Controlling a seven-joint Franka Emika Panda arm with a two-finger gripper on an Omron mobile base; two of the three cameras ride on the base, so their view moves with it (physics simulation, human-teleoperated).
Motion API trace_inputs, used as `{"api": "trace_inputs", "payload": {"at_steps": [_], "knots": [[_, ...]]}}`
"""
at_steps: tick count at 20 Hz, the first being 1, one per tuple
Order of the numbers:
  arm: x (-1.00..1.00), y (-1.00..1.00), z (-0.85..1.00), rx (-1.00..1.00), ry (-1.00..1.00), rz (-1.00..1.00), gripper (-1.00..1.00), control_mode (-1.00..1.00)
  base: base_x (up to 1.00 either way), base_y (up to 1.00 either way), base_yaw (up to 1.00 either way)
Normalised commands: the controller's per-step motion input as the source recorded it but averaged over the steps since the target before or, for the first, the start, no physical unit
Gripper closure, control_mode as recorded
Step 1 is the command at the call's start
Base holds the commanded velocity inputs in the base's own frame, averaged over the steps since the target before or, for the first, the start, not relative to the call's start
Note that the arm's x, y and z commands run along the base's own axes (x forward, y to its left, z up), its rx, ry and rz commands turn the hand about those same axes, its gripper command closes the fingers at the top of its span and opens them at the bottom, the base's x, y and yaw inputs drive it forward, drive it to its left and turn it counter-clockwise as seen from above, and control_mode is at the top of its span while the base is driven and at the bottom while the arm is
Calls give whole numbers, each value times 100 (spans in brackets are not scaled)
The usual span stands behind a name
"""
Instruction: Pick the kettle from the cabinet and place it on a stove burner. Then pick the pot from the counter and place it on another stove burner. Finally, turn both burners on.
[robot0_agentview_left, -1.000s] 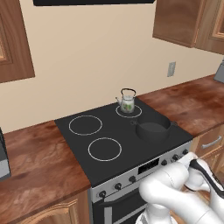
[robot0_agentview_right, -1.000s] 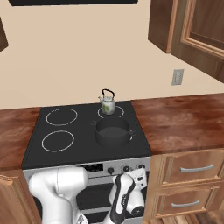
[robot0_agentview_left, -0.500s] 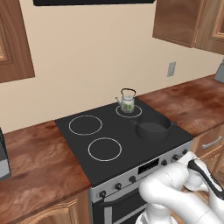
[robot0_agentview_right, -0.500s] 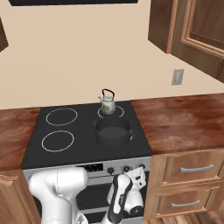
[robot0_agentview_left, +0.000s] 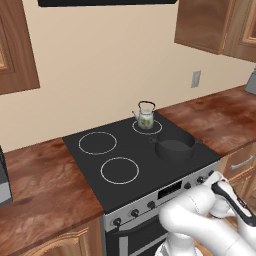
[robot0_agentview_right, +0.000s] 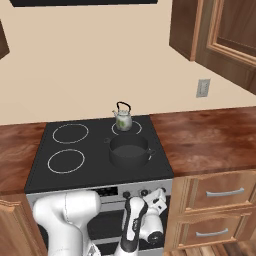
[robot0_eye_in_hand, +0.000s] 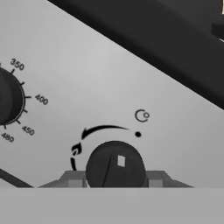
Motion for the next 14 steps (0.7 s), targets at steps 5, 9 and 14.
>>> {"api": "trace_inputs", "payload": {"at_steps": [5, 9, 14], "knots": [[0, 0, 0, -21, -3, 7, 100, -100, 0, 0, 0], [0, 0, 0, -21, -5, 8, 100, -100, 0, 0, 0], [0, 0, 0, -22, -7, 7, 100, -100, 0, 0, 0]]}}
